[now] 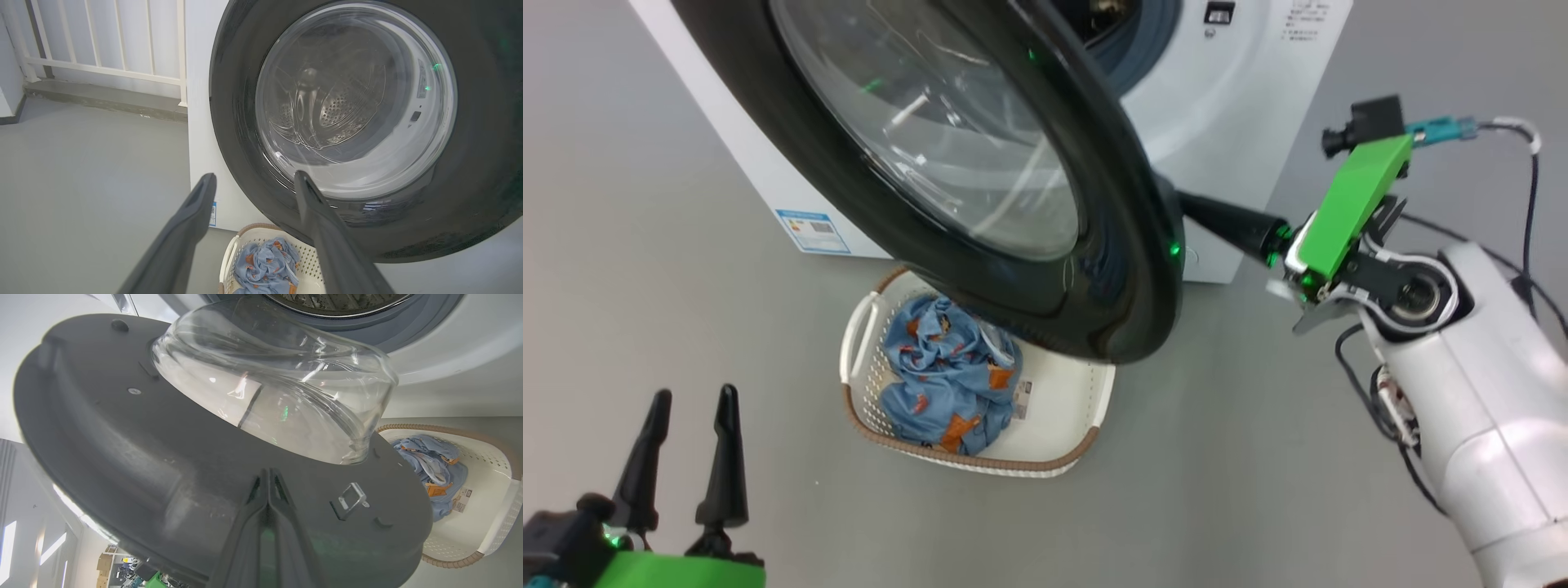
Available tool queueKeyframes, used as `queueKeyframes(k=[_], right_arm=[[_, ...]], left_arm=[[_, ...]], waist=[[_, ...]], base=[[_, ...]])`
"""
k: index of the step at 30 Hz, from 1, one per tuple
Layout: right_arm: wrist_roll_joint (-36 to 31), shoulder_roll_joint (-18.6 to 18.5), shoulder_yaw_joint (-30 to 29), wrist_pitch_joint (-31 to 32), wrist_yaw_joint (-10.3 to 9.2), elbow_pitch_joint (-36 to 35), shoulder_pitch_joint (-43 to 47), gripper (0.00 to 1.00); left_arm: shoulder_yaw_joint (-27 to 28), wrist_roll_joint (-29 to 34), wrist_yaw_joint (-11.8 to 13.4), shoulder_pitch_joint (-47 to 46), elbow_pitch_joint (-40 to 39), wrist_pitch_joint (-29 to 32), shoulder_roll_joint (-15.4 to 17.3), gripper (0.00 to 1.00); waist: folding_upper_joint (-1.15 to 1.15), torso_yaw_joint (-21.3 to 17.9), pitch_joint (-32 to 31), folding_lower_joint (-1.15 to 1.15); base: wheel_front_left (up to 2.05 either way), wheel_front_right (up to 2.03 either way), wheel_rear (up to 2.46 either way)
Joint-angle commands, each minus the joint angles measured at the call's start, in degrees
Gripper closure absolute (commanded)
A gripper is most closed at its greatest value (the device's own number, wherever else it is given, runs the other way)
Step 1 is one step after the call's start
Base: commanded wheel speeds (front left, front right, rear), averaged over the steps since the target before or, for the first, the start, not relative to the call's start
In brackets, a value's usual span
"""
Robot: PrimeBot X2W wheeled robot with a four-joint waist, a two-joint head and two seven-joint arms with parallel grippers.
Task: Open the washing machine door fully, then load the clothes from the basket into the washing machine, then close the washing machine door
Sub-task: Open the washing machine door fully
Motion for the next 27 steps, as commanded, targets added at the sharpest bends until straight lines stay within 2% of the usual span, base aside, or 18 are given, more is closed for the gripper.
queueKeyframes(k=[1, 27], right_arm=[[0.8, 1.4, 0.7, 0.4, 0.10, -2.4, 1.3, 1.00], [2.6, 3.9, 3.9, 2.6, 0.10, -9.7, 12.8, 1.00]], left_arm=[[2.2, 0.4, -0.2, 0.1, -0.9, -0.5, 1.0, 0.00], [2.4, 2.3, -0.2, 2.4, 0.8, -0.5, -0.3, 0.00]], waist=[[0.00, 0.8, -1.0, 0.00], [0.00, 10.2, -6.4, 0.00]], base=[[0.00, 0.00, 0.00], [0.00, 0.00, 0.00]])
